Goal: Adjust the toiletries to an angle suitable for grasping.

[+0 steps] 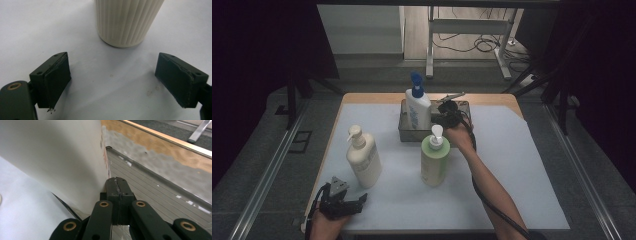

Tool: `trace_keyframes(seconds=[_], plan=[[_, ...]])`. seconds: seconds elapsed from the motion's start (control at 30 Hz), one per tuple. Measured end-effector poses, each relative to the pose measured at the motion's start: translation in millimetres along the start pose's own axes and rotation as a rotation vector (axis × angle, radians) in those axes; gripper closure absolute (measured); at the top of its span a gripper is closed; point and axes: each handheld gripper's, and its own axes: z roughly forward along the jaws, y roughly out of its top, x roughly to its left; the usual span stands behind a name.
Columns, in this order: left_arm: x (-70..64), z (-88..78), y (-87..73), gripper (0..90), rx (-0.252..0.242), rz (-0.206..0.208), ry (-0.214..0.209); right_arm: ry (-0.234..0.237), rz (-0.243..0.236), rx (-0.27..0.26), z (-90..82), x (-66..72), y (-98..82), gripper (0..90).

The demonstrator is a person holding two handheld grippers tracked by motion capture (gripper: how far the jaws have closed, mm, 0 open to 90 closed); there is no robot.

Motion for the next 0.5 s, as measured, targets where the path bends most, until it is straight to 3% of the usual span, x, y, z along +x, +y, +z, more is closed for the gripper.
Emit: trace_keyframes(seconds=[0.5], plan=[[0.0, 0.0, 0.1, 12.4, 0.0, 0.0, 0.0, 0.027, -0.013, 0.005, 8.7, 7.7, 1.4, 90.0]])
